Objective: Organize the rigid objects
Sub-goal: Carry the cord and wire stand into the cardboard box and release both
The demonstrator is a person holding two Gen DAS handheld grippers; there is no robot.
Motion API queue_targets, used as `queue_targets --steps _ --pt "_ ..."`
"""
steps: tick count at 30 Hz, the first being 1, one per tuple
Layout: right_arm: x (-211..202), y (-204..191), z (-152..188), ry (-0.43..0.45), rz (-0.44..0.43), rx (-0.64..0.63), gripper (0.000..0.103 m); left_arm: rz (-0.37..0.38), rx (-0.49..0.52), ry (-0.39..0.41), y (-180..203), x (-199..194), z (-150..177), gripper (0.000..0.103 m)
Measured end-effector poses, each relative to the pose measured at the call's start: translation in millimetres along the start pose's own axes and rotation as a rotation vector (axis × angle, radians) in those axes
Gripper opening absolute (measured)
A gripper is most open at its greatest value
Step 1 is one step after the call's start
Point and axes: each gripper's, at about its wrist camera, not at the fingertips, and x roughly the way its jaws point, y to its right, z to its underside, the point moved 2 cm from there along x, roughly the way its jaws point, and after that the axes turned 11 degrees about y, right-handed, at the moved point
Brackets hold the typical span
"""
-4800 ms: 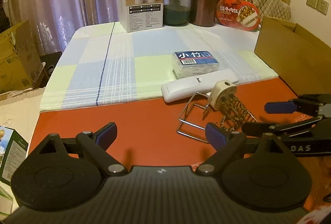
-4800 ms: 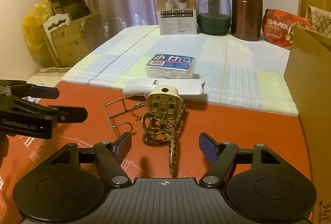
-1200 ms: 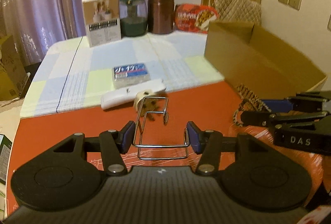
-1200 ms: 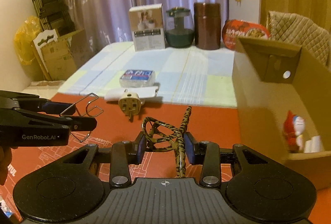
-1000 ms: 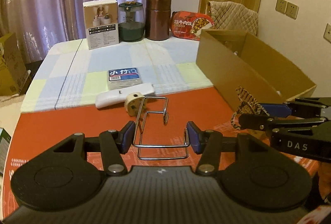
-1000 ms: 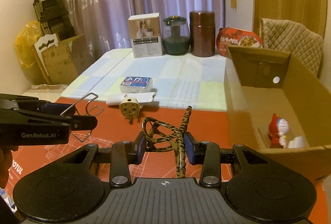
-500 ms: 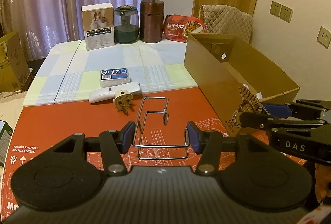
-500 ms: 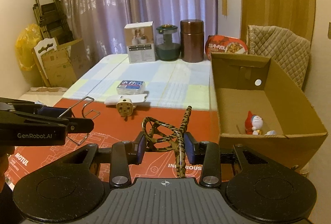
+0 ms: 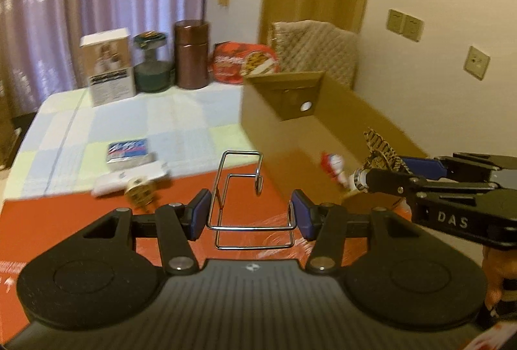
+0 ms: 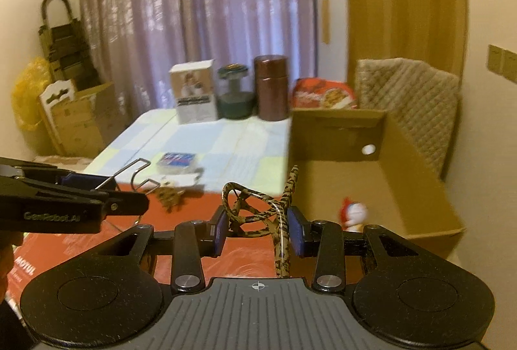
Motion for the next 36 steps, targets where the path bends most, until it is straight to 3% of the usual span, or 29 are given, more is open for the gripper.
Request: queue_targets --steps 8,17,36 --pt "8.7 69.5 -18.8 -0.004 0.106 0.007 0.036 0.086 0.038 0.009 48.0 45.3 -25.4 0.049" --pt "29.6 124.9 -14.9 -0.053 0.145 0.017 0.036 0.124 0.070 -0.025 85.0 94.2 -28.0 0.049" --pt "42.7 153.9 -2.2 -0.085 0.147 0.046 0.036 0.141 0.103 -0.092 103.9 135.7 -16.0 0.049"
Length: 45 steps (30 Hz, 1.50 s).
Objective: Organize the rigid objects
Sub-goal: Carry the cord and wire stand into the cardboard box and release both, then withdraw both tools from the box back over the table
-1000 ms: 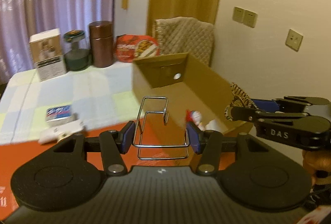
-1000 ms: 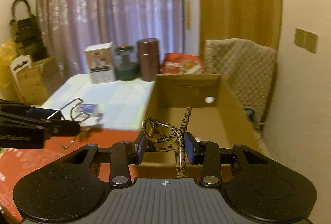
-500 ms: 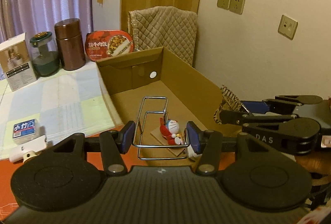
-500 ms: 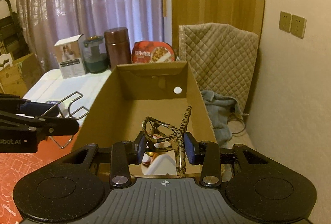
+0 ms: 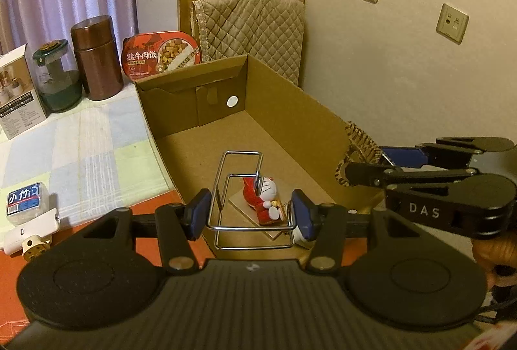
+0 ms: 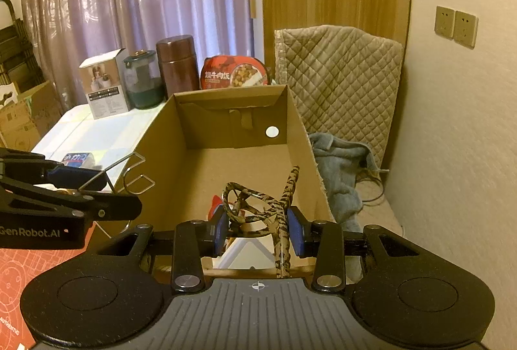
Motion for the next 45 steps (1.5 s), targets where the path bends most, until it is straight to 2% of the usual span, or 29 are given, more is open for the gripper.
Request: queue_targets --steps 18,28,45 --pt "3.5 5.2 -0.2 -0.006 0.001 0.017 0.036 0.012 0.013 -0.023 2.2 13.8 3.1 0.048" --pt "1.6 2.8 1.0 -0.001 -0.010 0.028 0.036 -0.080 -0.042 0.035 -36.3 -14.9 -3.7 0.049" --pt "15.0 -26.3 1.0 -0.013 -0.091 0.018 0.036 -0.118 -0.082 0.043 -59.7 -38.0 10.2 0.049"
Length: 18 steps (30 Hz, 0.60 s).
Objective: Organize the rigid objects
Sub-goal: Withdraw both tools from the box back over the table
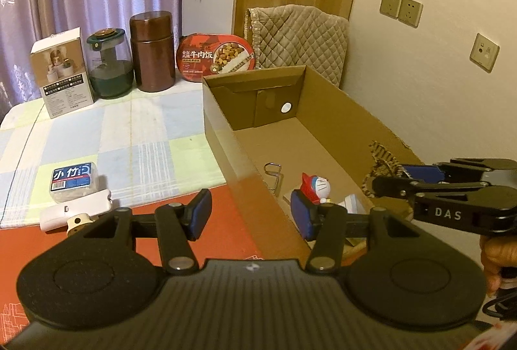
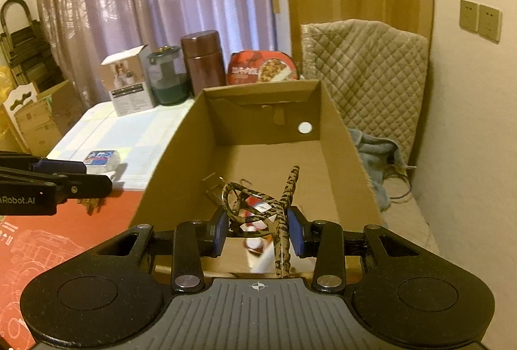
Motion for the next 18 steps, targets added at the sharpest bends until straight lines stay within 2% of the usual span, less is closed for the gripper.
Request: queue_targets --steps 5,7,9,11,18 --pt "9.1 -7.5 -0.3 0.009 -0.024 0.017 0.036 -0.006 -0.008 0.000 -5.1 -2.2 2.0 0.049" --pt "10.7 -8.4 -2.4 0.022 -0.058 0.038 0.036 -0.012 -0.012 -0.001 -8.2 -3.4 3.8 0.049" --pt "12.1 -8.8 -5.5 0.027 -0.079 0.058 0.046 -0.018 -0.017 -0.002 -12.1 -5.5 5.1 0.049" --pt "8.9 -7.1 -8.5 0.048 -0.063 0.069 0.050 -0.025 -0.022 0.000 -16.7 -9.2 6.3 0.049" --pt "-13.1 -3.8 -12.0 0.079 -0.020 0.096 0.051 -0.063 -0.039 0.019 -32.5 -31.0 9.2 0.055"
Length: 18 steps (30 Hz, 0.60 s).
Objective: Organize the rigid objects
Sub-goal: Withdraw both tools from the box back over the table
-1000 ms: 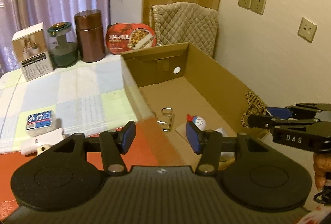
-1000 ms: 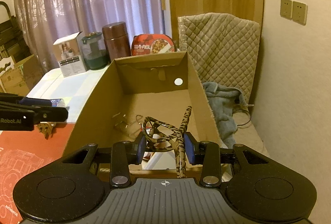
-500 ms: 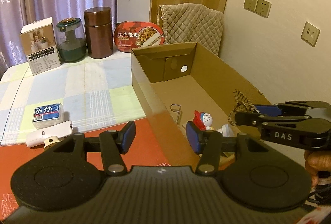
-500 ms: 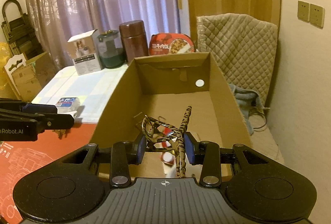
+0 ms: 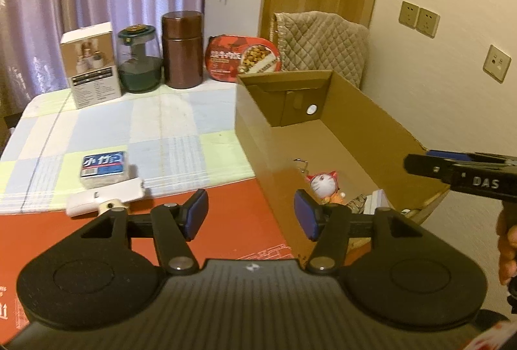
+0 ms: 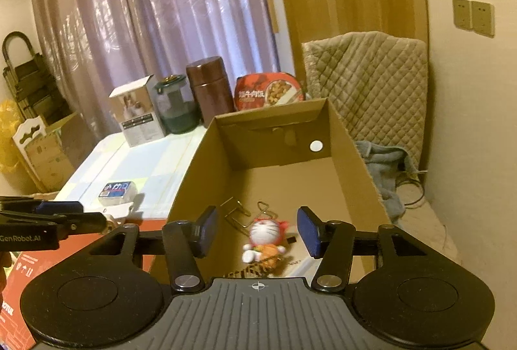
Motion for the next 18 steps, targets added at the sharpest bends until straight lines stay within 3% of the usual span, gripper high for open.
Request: queue_targets --steps 18 --pt "-44.2 -68.7 11.0 0.018 -0.056 -0.012 0.053 -0.129 -0.044 0.020 -61.0 -80.6 27.4 0.063"
